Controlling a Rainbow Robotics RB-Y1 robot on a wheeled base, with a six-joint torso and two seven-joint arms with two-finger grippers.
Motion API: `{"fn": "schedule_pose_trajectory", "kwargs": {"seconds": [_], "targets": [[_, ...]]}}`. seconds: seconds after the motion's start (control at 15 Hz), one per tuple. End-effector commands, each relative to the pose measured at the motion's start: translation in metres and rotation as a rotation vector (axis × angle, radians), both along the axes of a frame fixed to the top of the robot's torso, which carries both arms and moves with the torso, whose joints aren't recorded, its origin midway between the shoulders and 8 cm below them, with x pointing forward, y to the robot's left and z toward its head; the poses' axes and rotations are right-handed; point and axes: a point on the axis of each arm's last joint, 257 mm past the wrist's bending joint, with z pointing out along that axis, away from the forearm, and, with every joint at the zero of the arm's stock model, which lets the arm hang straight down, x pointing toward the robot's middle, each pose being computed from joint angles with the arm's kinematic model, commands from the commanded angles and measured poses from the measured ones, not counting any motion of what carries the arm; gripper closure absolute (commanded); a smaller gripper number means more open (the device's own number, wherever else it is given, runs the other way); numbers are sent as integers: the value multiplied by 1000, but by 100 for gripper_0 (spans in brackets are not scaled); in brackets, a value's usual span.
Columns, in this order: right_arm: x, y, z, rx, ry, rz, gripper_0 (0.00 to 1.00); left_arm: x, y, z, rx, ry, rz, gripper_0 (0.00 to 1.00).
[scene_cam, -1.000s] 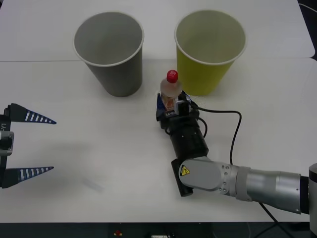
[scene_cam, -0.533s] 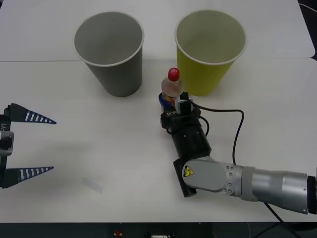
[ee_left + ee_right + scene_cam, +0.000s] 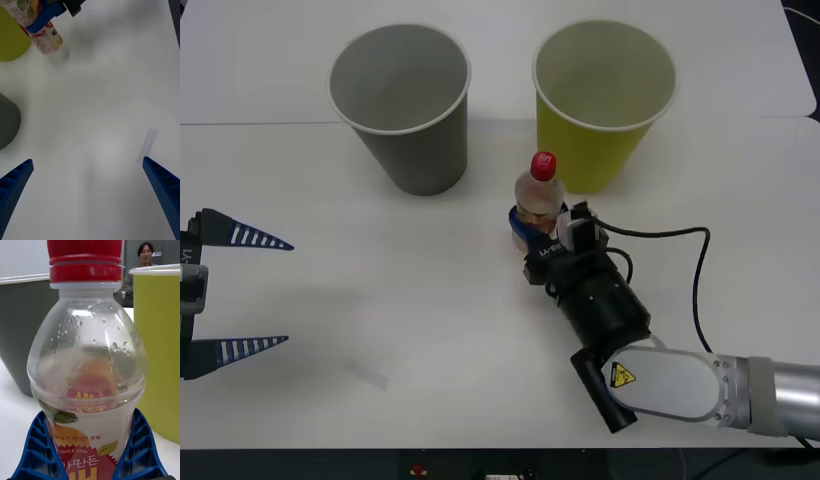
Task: Put the can into the green bin and the plastic bottle into the gray bin
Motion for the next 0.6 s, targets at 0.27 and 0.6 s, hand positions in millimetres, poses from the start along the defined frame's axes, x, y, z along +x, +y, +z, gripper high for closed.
{"fn": "schedule_pose_trajectory", "kwargs": {"seconds": [0.27, 0.6], "targets": [[-54, -4, 23, -148, 14, 211, 100, 0, 0, 0, 0, 0, 0, 0], [-74, 4, 48, -290, 6, 460, 100, 0, 0, 0, 0, 0, 0, 0]]}}
